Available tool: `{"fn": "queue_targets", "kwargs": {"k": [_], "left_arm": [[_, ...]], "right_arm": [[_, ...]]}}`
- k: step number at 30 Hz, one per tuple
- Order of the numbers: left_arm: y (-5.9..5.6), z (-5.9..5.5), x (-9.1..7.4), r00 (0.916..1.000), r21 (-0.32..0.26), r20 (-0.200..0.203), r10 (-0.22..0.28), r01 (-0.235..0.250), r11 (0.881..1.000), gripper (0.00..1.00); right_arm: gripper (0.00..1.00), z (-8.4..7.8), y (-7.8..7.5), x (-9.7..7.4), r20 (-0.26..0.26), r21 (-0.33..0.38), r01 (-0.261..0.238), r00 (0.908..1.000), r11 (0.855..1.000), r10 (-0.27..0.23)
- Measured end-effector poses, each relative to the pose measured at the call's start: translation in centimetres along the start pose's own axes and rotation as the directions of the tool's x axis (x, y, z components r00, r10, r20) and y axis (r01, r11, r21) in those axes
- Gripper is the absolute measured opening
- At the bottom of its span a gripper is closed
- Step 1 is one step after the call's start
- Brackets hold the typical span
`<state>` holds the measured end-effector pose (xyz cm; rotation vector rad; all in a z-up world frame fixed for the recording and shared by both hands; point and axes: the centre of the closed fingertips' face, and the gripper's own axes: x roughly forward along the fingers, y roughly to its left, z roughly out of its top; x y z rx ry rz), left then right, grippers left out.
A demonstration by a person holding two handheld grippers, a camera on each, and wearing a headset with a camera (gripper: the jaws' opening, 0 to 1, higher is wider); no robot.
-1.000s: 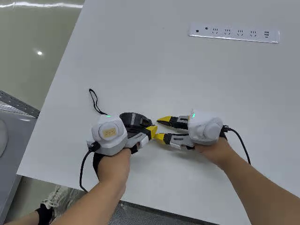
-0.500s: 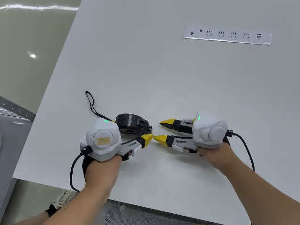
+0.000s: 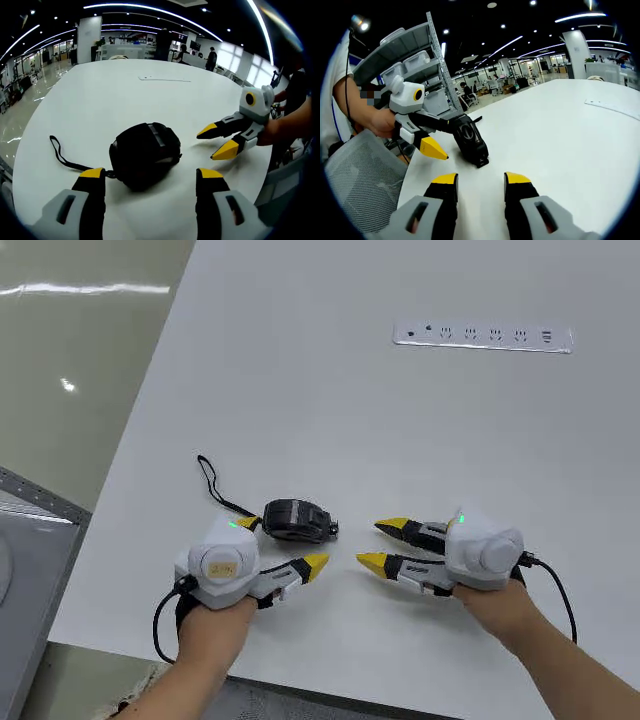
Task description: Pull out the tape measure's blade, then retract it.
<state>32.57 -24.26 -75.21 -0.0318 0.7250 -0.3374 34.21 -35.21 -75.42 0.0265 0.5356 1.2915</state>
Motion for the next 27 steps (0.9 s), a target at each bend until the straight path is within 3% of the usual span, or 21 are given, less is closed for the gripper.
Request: {"fn": "queue_targets", "kwargs": {"k": [8,17,21,27], "left_arm": [[0.3,-0.3,-1.4,0.9987,0.026,0.021,-0.046,0.045,0.999,0.72],[0.5,-1.3,-3.8,0.9967,0.043,0.035,-0.073,0.071,0.997,0.74],[0.5,-1.9,-4.8,0.9963,0.067,0.028,-0.081,0.079,0.995,0.74],[0.8,-2.3,-5.7,0.9948,0.046,0.042,-0.092,0.09,0.995,0.74]], "right_arm": [[0.4,-0.2,0.6,-1.5,-0.016,0.0,0.061,0.998,0.998,-0.061],[0.47,0.1,1.2,-3.6,0.014,0.002,0.146,0.9892,0.989,-0.146],[0.47,-0.7,1.3,-4.9,0.005,-0.001,0.174,0.9848,0.985,-0.174],[0.48,-1.5,1.4,-7.2,0.002,-0.005,0.203,0.9792,0.979,-0.203]]}}
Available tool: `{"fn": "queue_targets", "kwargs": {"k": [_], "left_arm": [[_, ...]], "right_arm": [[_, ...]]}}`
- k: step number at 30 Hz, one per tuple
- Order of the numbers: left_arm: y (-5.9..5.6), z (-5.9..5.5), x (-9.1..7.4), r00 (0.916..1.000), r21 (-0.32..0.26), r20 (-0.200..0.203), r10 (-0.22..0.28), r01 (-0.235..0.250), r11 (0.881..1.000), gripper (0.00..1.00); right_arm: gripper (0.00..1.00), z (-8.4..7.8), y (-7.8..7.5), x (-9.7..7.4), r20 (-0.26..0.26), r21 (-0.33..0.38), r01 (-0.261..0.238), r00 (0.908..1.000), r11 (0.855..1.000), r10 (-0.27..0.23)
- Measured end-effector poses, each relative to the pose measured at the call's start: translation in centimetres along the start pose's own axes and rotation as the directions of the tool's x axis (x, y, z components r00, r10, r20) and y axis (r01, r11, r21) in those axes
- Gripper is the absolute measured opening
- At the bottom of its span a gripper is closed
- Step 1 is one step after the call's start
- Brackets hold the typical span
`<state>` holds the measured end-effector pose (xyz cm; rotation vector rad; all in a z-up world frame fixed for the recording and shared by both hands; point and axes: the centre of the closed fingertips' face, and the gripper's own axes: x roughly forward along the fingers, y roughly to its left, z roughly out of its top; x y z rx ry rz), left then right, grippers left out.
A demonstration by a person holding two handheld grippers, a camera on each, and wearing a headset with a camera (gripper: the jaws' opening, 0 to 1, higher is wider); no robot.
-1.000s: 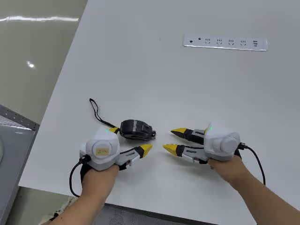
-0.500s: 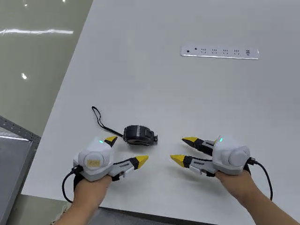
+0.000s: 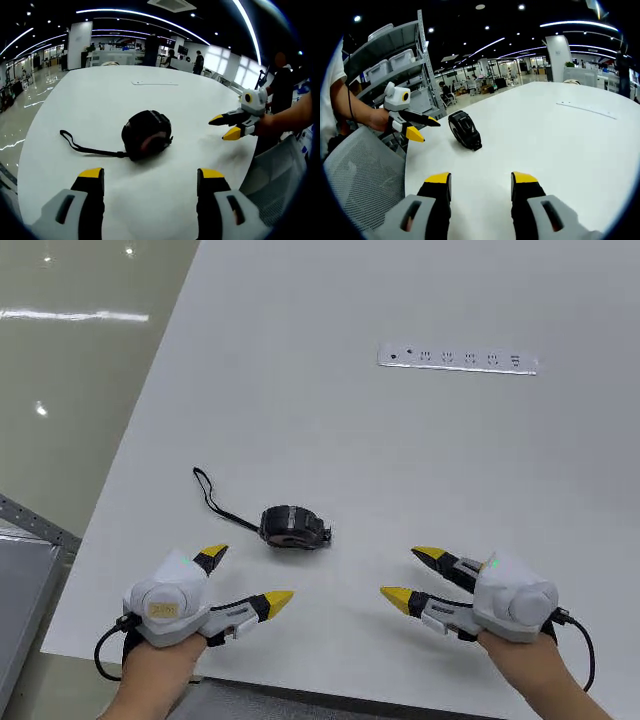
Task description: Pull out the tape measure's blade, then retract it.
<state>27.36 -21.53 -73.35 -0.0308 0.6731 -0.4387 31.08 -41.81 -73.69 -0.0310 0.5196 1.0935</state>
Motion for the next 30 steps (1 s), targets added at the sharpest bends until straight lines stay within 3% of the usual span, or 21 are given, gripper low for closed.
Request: {"fn": "queue_targets", "kwargs": {"k": [12,26,30], "left_arm": [[-1.2,-0.4,-1.0,0.9988,-0.001,-0.002,-0.049,0.049,0.999,0.73],[-1.6,-1.2,-2.6,0.9967,-0.005,-0.001,-0.081,0.081,0.997,0.74],[-1.6,-0.9,-3.3,0.9966,0.003,0.012,-0.081,0.081,0.997,0.74]], "right_arm": [[0.49,-0.4,-0.5,-4.1,0.001,-0.006,0.068,0.9977,0.998,-0.068],[0.51,0.2,-0.3,-6.5,0.035,0.003,0.108,0.9936,0.994,-0.108],[0.52,0.1,-0.1,-7.2,0.041,0.006,0.118,0.9921,0.993,-0.118]]}}
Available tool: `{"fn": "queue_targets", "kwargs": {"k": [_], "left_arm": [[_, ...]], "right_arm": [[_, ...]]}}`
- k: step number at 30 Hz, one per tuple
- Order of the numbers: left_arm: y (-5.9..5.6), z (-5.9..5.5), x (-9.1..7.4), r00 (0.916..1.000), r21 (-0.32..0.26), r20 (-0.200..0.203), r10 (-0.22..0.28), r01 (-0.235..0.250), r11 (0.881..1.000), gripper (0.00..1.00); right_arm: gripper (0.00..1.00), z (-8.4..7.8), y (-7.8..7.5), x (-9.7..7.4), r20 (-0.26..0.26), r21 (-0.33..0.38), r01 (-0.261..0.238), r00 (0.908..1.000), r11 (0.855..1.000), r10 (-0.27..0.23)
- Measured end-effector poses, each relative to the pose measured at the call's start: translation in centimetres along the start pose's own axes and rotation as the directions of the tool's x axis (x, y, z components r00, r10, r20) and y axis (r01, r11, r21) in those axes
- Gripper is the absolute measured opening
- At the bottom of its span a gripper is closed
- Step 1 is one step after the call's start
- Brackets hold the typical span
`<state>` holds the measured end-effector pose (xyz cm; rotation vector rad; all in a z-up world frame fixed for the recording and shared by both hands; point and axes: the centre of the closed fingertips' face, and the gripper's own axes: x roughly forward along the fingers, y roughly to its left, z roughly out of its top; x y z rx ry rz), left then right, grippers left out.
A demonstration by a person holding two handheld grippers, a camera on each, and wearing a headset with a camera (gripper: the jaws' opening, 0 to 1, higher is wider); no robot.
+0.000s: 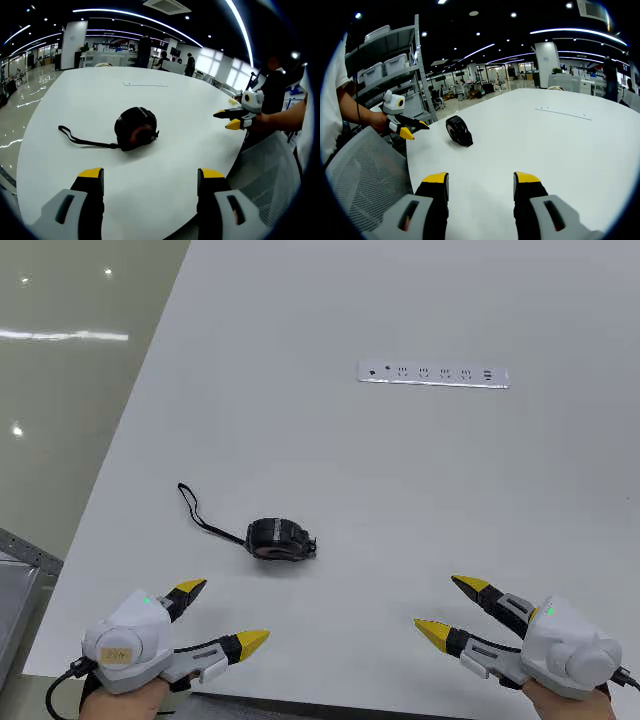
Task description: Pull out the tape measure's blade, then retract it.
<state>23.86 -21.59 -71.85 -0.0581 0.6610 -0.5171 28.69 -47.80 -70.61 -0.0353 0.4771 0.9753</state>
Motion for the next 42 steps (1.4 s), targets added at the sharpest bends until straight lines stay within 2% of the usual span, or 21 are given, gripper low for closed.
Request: {"fn": "queue_targets", "kwargs": {"k": [2,12,15,26,42], "left_arm": [[-0.1,0.2,-0.3,1.0,0.008,0.001,0.0,0.0,1.0,0.74],[-0.3,0.1,-1.1,0.9997,-0.004,0.023,-0.01,0.01,1.0,0.75],[-0.3,-0.1,-1.2,0.9998,0.011,0.018,-0.012,0.012,1.0,0.76],[0.1,0.1,-2.6,0.9982,0.002,0.059,-0.009,0.009,1.0,0.78],[-0.7,-0.7,-3.9,0.9981,-0.001,0.058,-0.019,0.019,1.0,0.78]], "right_arm": [[0.52,0.0,0.1,-0.3,0.003,-0.001,0.004,1.0,1.0,-0.004],[0.55,-0.3,0.5,-1.6,0.004,0.002,0.015,0.9999,1.0,-0.015],[0.55,-0.3,0.6,-2.0,0.004,-0.004,0.019,0.9998,1.0,-0.019],[0.59,-0.3,0.9,-3.4,0.009,-0.009,0.036,0.9993,0.999,-0.035],[0.67,-0.4,1.2,-5.4,0.008,-0.002,0.071,0.9975,0.998,-0.071]]}}
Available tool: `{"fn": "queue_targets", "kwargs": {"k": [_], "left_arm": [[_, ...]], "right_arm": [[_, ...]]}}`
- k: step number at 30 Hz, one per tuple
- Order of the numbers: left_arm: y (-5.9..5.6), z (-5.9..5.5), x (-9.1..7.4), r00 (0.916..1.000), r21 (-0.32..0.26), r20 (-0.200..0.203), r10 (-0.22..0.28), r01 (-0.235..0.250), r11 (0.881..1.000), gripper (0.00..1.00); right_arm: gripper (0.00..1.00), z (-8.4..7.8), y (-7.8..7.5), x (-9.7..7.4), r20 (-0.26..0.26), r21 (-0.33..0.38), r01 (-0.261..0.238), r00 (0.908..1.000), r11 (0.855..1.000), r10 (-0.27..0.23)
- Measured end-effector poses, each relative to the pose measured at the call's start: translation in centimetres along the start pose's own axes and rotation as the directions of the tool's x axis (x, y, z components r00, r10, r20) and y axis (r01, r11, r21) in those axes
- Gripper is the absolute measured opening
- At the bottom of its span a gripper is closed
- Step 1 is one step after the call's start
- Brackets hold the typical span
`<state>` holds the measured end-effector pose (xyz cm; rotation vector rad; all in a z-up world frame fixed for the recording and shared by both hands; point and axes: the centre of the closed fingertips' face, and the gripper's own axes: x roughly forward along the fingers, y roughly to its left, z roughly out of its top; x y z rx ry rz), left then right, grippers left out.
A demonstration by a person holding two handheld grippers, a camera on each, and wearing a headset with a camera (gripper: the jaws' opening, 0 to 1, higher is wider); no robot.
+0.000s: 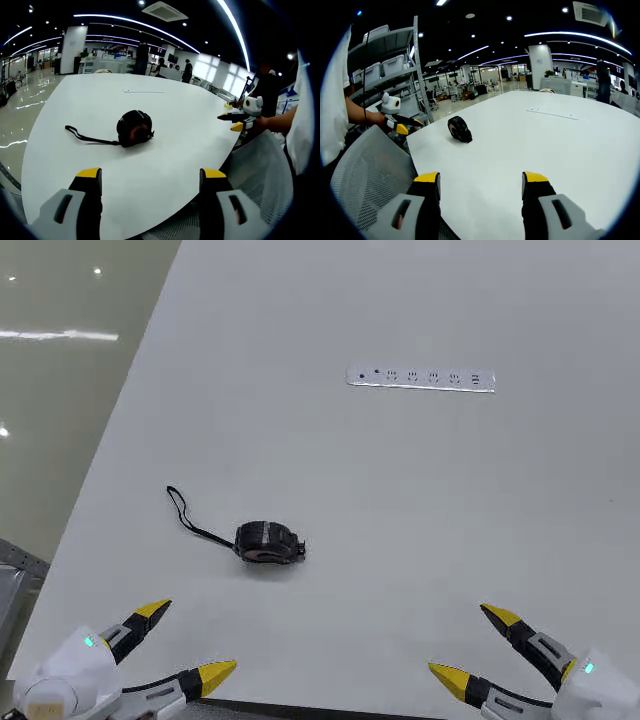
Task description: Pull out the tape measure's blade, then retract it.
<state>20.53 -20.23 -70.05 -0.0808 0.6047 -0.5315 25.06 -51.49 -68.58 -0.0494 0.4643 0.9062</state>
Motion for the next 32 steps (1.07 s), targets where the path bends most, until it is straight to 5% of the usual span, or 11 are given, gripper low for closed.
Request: {"fn": "queue_targets", "kwargs": {"k": [32], "left_arm": [[-0.68,0.0,-0.34,1.0,-0.003,-0.005,-0.004,0.004,1.0,0.78]], "right_arm": [[0.68,-0.11,0.02,-0.84,0.009,0.012,0.025,0.9996,1.0,-0.025]]}}
